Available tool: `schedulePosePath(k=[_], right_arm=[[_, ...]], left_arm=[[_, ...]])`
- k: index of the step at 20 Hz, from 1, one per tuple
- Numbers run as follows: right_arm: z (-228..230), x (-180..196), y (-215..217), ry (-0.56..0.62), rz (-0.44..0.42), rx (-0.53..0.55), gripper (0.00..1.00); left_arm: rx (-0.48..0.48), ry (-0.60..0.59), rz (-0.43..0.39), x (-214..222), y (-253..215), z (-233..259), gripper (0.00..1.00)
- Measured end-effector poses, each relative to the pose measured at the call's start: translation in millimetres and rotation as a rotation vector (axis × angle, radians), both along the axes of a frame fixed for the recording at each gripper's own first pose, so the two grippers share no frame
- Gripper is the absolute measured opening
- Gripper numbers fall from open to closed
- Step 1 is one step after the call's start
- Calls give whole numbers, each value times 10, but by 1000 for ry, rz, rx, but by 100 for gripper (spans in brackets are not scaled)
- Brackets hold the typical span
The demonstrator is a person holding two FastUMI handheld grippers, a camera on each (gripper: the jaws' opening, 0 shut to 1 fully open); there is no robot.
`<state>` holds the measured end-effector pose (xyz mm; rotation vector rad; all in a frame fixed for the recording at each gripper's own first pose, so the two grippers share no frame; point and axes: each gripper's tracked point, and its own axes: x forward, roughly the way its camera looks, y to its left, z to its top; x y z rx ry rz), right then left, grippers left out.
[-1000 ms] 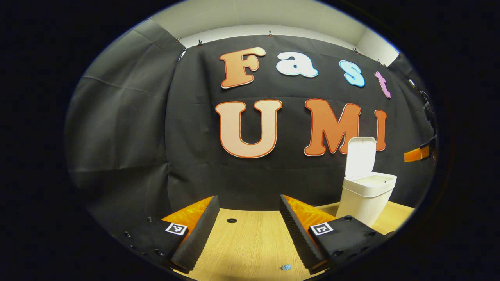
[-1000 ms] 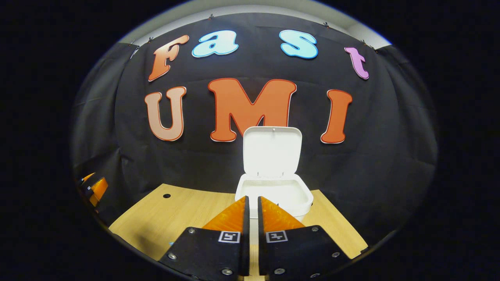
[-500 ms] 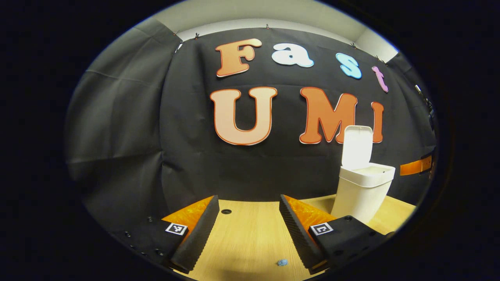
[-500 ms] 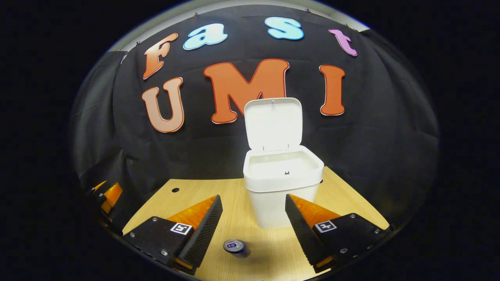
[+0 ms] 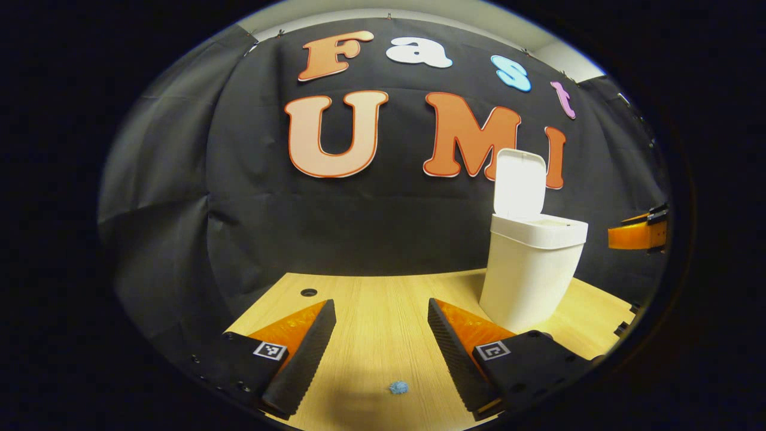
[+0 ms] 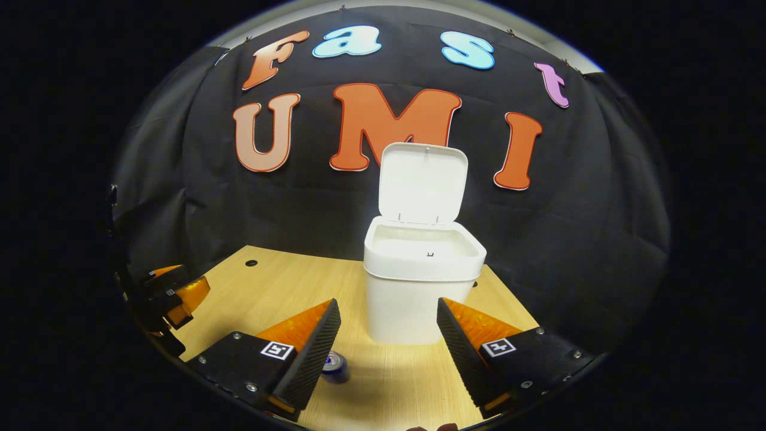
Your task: Press the lid of the desktop garbage bin to open it, pick up the crumpled paper on the desktop and throw it into the bin, then pick up the pop can on the desktop and drop it into the bin, and finally close the garbage bin lid.
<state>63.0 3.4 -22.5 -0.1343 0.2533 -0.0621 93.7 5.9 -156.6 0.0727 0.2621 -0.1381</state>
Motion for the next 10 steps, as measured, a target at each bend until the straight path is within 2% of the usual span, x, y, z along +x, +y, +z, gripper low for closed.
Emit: schedulePosePath(k=[5, 10], right_arm=[[-255, -92, -75, 69, -13, -12, 99], [-539, -224, -170, 145, -39, 9, 99]], left_arm=[[-23, 145, 6, -7, -54, -576, 99], [2, 299, 2, -102, -27, -1139, 99]])
